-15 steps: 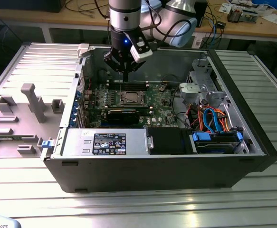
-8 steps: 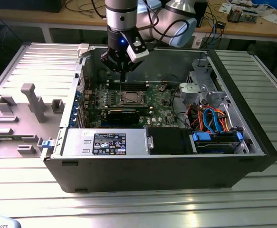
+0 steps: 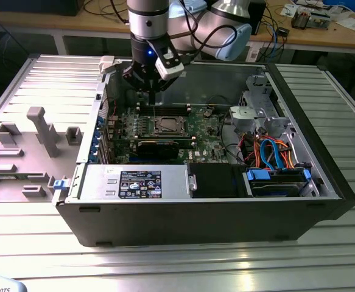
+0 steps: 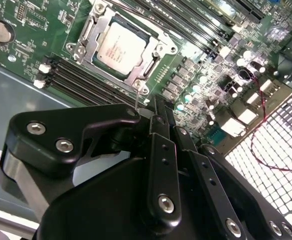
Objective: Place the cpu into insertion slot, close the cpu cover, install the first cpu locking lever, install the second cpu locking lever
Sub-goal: 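Install the first cpu locking lever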
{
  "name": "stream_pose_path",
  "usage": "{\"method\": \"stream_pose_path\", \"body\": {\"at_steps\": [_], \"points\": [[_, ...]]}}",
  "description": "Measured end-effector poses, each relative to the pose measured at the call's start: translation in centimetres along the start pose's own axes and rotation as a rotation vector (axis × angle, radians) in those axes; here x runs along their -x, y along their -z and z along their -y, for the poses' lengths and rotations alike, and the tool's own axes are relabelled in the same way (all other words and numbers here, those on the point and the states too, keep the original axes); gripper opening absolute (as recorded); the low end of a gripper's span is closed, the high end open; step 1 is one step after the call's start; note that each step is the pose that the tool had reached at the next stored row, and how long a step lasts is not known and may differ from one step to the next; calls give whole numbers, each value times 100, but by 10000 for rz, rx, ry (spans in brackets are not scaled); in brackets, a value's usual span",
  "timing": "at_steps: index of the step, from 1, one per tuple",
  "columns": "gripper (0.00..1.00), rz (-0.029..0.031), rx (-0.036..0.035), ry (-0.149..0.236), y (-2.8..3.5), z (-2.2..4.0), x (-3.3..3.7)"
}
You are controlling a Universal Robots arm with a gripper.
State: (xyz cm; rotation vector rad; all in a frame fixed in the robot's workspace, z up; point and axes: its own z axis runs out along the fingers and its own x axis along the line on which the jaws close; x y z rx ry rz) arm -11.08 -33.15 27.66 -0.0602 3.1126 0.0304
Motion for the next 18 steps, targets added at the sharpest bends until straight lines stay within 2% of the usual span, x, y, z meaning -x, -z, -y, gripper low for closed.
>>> {"method": "stream_pose_path", "body": {"at_steps": [10,13,15,18], "points": [[11,1,1,0,1,-6,-142],[11,4,0,-1,0,-11,-212],[11,4,0,0,-5,-19,-214],[11,3,-1,0,-20,-66,-213]]}}
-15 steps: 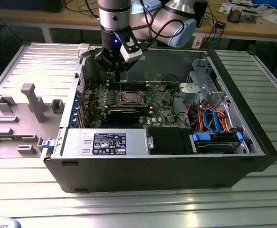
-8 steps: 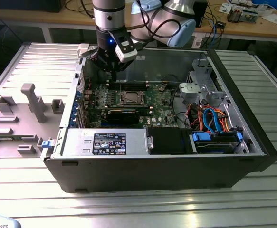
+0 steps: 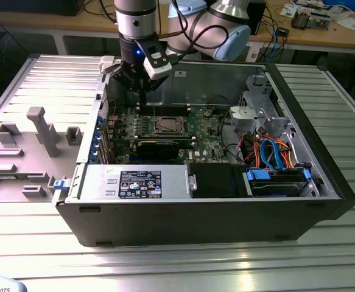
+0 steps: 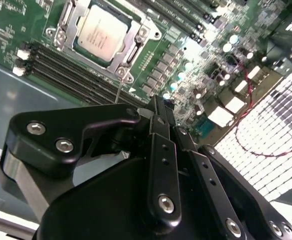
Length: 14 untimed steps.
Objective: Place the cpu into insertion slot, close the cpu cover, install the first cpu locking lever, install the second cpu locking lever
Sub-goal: 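Install the first cpu locking lever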
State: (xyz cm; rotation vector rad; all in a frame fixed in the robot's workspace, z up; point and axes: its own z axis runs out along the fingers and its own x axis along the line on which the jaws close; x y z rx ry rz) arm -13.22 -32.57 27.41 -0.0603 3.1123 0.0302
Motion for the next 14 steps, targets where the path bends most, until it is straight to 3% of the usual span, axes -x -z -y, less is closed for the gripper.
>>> {"method": "stream_pose_path", "body": {"at_steps": [4,14], "points": [[11,2,2,-1,-19,-67,9],[11,1,1,-2,-39,-72,9]]}}
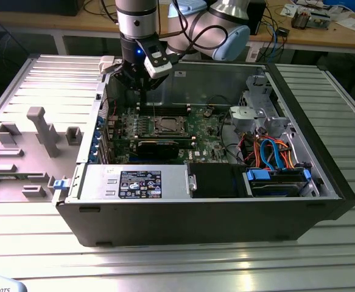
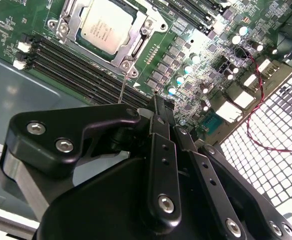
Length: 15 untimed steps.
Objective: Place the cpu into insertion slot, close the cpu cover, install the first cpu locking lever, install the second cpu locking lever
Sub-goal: 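Install the first cpu locking lever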
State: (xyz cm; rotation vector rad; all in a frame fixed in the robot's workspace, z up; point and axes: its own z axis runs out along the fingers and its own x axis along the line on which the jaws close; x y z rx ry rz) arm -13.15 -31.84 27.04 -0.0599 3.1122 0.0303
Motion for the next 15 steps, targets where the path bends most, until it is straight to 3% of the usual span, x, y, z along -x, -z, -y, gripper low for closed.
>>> {"method": "stream_pose_path", "body": {"at_steps": [12,15], "points": [[11,2,3,-2,-7,-5,4],[11,0,0,-6,-21,-22,45]]}}
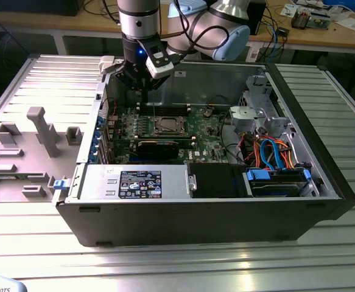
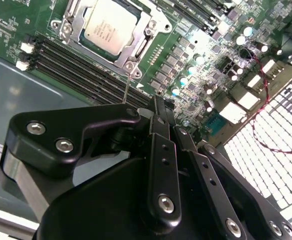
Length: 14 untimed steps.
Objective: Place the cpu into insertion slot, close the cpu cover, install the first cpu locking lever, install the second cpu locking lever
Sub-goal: 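Install the first cpu locking lever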
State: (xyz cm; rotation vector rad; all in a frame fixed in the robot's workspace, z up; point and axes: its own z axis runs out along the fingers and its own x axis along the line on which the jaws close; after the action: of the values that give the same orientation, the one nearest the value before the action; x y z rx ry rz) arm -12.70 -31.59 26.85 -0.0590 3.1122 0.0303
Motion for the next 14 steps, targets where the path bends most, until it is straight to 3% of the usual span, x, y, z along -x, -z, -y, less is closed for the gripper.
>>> {"method": "stream_pose_path", "body": {"at_steps": [7,14], "points": [[11,1,1,-20,-24,-76,75],[11,-1,-2,-21,-31,-85,197]]}}
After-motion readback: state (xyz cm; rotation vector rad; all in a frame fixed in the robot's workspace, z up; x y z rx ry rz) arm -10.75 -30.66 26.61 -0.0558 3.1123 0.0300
